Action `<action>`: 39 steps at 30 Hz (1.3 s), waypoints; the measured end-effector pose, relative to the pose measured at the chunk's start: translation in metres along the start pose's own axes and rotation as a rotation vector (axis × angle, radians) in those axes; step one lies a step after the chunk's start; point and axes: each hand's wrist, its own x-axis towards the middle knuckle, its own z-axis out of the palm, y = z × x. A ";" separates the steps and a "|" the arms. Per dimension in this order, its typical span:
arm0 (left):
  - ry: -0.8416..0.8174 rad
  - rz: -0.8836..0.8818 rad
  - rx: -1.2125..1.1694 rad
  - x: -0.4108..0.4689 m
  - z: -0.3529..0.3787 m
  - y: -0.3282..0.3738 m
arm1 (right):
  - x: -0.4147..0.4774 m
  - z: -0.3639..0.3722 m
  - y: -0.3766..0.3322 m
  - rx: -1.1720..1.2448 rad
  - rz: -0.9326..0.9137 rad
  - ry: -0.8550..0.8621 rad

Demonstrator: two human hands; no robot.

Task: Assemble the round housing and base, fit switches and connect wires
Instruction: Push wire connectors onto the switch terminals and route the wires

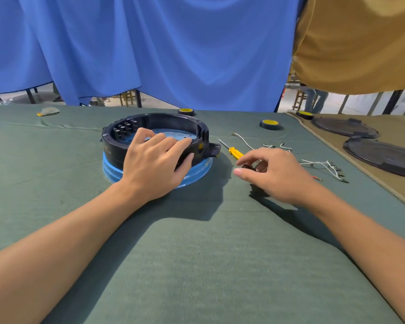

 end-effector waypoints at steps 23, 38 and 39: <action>0.074 0.026 0.017 0.026 -0.008 -0.004 | 0.066 0.065 -0.016 0.011 -0.302 0.545; -0.671 -0.704 -1.153 0.083 0.018 -0.018 | 0.067 0.064 -0.025 0.133 -0.312 0.662; -0.697 -0.704 -1.167 0.081 0.019 -0.020 | 0.067 0.064 -0.025 0.139 -0.330 0.674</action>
